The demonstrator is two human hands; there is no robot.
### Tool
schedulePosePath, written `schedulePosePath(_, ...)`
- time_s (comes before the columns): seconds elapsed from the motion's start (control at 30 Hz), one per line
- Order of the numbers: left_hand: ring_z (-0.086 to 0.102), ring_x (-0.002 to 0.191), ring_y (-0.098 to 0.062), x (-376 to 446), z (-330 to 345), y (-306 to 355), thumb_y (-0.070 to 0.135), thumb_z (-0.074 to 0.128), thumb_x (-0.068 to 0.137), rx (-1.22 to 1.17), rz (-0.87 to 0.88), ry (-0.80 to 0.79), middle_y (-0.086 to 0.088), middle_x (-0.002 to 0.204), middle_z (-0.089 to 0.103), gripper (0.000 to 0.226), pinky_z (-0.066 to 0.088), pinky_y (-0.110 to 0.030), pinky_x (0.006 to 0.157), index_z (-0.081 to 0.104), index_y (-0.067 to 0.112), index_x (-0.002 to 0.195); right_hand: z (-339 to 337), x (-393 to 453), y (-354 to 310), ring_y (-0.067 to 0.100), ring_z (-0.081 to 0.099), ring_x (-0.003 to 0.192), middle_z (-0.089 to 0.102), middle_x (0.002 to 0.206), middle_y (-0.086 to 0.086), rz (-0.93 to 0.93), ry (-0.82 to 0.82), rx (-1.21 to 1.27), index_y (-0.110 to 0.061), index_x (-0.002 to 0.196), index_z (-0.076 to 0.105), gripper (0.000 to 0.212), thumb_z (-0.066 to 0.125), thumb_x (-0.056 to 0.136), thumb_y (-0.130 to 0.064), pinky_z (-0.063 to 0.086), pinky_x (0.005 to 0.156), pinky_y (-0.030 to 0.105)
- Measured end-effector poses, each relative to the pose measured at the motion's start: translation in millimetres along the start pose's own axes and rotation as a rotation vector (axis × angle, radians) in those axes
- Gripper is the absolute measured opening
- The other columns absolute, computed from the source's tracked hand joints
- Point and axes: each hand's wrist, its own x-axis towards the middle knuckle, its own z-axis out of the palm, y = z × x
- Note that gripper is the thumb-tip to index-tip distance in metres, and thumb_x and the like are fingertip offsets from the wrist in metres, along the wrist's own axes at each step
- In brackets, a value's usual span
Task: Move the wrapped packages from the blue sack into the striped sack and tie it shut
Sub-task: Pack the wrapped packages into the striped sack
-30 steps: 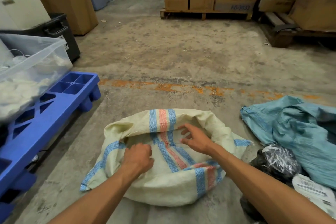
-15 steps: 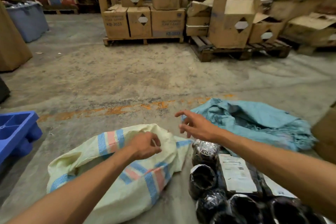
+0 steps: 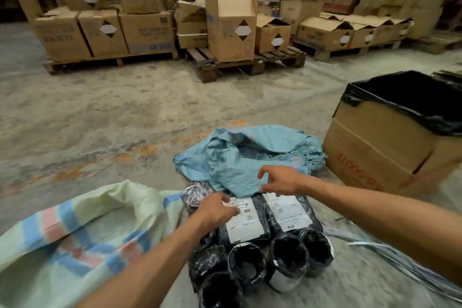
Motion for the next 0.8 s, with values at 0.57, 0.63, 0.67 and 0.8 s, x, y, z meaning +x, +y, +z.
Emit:
schedulePosePath(0.57, 0.040, 0.128, -0.043, 66.0, 105.6, -1.3, 0.047, 0.061, 0.089, 0.065, -0.487, 0.069, -0.027, 0.143, 0.028, 0.069, 0.034, -0.042, 0.111, 0.026, 0.019, 0.140, 91.3, 37.9, 132.5, 0.047, 0.013, 0.142, -0.005, 0.158, 0.020, 0.552, -0.099, 0.027, -0.029, 0.154, -0.007, 0.126, 0.081, 0.069, -0.057, 0.031, 0.110, 0.055)
schedulePosePath(0.63, 0.040, 0.127, -0.042, 71.3, 109.4, -3.3, 0.048, 0.065, 0.086, 0.057, -0.524, 0.090, -0.028, 0.139, 0.032, 0.075, 0.035, -0.044, 0.110, 0.023, 0.020, 0.141, 99.2, 41.5, 143.4, 0.046, 0.028, 0.136, 0.008, 0.154, 0.027, 0.588, -0.101, 0.098, -0.031, 0.152, -0.021, 0.141, 0.084, 0.062, -0.060, 0.037, 0.106, 0.050)
schedulePosePath(0.67, 0.039, 0.129, -0.043, 73.0, 110.2, -4.0, 0.050, 0.067, 0.083, 0.052, -0.545, 0.098, -0.029, 0.140, 0.030, 0.083, 0.035, -0.046, 0.110, 0.018, 0.020, 0.144, 100.9, 42.7, 147.9, 0.045, 0.035, 0.133, 0.018, 0.151, 0.029, 0.596, -0.103, 0.149, -0.030, 0.150, -0.027, 0.149, 0.086, 0.057, -0.061, 0.040, 0.104, 0.047)
schedulePosePath(0.8, 0.030, 0.136, -0.046, 77.8, 107.9, -1.8, 0.043, 0.077, 0.079, -0.051, -0.606, 0.159, -0.029, 0.150, 0.011, 0.108, 0.031, -0.049, 0.114, 0.000, 0.017, 0.150, 103.8, 42.6, 160.2, 0.041, 0.051, 0.120, 0.040, 0.141, 0.029, 0.631, -0.004, 0.322, -0.026, 0.151, -0.022, 0.163, 0.095, 0.042, -0.054, 0.047, 0.096, 0.046)
